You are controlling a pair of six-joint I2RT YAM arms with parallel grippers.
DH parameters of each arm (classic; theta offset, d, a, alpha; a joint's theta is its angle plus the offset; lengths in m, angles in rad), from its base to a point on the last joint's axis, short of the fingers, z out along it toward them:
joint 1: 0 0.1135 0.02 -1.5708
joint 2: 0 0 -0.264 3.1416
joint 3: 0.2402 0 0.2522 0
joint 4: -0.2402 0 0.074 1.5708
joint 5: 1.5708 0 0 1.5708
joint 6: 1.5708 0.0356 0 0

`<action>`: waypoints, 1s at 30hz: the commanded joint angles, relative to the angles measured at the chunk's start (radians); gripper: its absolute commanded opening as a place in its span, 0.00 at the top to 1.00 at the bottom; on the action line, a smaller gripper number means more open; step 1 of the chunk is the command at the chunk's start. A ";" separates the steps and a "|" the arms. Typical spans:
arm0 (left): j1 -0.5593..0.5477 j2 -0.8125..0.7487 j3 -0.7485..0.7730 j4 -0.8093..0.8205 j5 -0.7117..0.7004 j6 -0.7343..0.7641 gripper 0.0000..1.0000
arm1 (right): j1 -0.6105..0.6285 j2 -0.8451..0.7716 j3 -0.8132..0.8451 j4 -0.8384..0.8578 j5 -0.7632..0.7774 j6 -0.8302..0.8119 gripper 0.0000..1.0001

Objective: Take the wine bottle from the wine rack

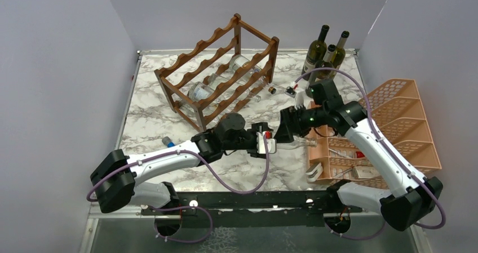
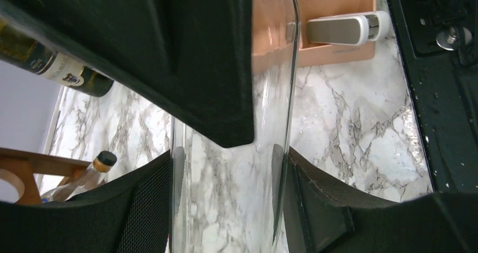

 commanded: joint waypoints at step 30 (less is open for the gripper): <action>-0.001 -0.100 -0.111 0.530 -0.248 -0.559 0.72 | 0.000 -0.501 -0.136 0.547 0.497 0.428 0.00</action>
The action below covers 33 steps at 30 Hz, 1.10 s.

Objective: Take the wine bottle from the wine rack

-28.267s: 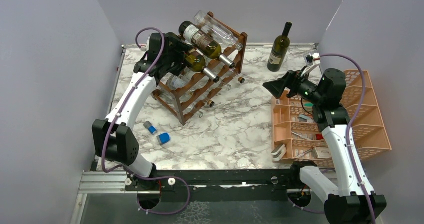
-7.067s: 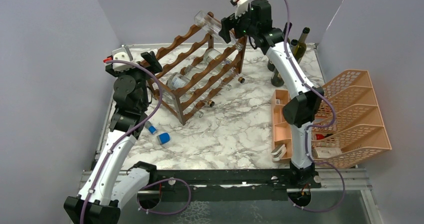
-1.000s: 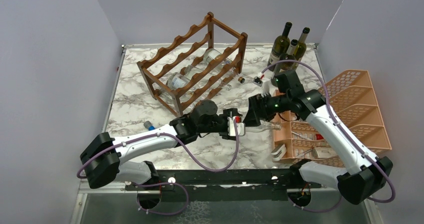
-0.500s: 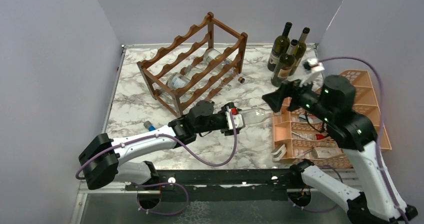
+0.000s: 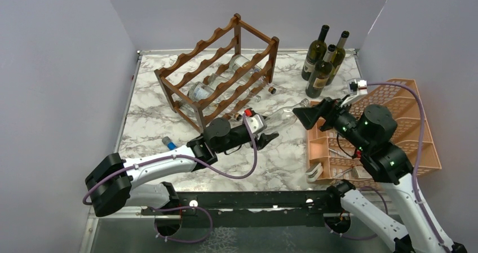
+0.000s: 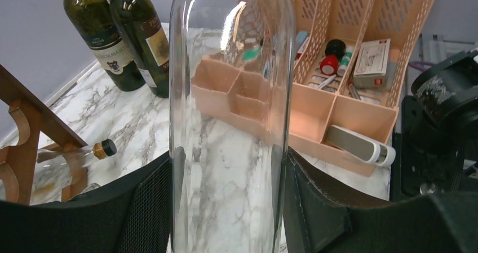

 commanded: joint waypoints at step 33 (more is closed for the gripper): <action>-0.003 -0.048 0.034 0.109 -0.065 -0.135 0.01 | 0.001 0.188 0.069 0.184 0.194 -0.058 0.99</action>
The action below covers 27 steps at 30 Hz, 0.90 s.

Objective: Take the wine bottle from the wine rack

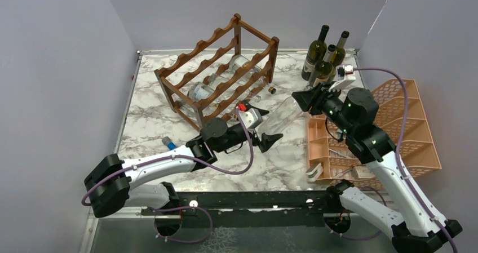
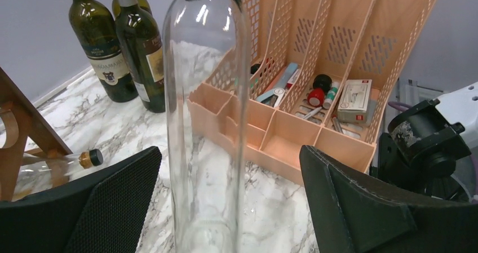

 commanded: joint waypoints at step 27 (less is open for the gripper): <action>-0.003 -0.217 -0.001 -0.013 -0.291 0.092 0.01 | -0.493 0.390 0.363 0.106 0.347 -0.236 0.95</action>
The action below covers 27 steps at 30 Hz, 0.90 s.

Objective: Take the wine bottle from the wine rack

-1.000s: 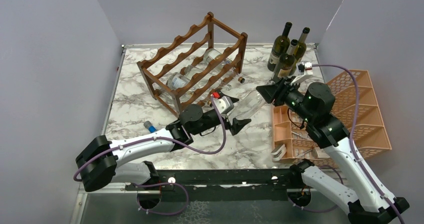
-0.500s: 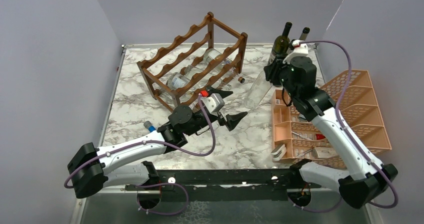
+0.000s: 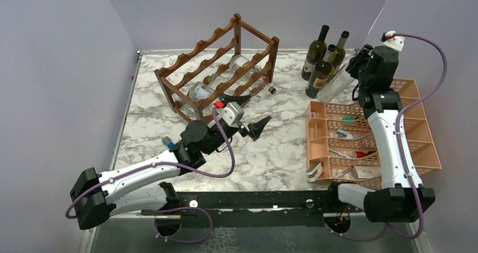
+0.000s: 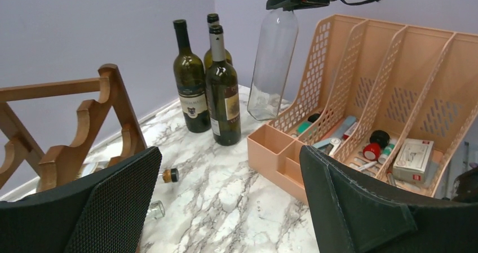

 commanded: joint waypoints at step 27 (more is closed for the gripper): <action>-0.002 -0.065 -0.008 0.012 -0.085 0.068 0.01 | -0.071 0.334 0.125 0.434 0.078 -0.185 0.95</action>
